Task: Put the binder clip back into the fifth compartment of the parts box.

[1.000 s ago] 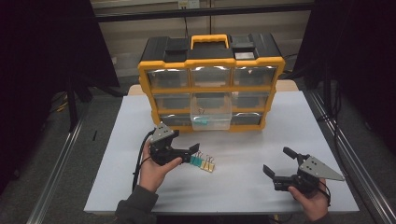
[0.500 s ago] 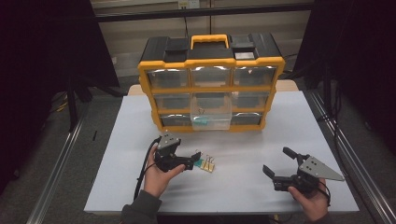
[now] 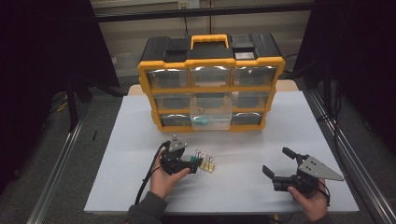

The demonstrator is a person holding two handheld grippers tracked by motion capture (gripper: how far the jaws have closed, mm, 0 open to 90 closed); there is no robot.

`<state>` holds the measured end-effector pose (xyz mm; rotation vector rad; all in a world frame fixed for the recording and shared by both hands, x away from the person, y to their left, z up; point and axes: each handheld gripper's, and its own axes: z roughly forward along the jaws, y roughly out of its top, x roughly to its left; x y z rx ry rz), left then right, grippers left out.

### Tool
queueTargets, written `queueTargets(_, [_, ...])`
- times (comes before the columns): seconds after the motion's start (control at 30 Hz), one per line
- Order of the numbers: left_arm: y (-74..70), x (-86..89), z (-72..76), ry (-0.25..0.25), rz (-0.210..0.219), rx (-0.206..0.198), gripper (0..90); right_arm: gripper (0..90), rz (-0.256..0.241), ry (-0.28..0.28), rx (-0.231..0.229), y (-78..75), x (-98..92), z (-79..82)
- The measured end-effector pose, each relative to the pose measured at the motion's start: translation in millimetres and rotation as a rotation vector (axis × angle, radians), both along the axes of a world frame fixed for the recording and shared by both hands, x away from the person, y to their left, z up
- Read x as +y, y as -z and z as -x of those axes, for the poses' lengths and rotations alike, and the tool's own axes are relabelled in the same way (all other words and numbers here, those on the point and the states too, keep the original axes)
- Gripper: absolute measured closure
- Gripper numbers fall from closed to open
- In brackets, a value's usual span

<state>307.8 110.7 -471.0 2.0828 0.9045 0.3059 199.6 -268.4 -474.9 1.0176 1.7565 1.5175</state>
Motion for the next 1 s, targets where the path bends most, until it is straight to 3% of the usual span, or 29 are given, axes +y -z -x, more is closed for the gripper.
queueTargets(0.27, [4.4, -1.9, 1.2, 0.025, -0.034, 0.029, 29.6, 1.7, 0.000, 0.002, -0.002, 0.1, -0.2, 0.2])
queueTargets(0.63, [11.5, -1.7, 2.7, 0.043, -0.009, 0.062, 34.0, 1.7, 0.003, -0.007, -0.004, -0.6, -0.5, 0.2])
queueTargets(1.0, [10.9, 2.8, 0.0, 0.014, -0.010, 0.063, 38.8, 1.8, 0.000, -0.002, -0.003, -0.5, -0.4, 0.6])
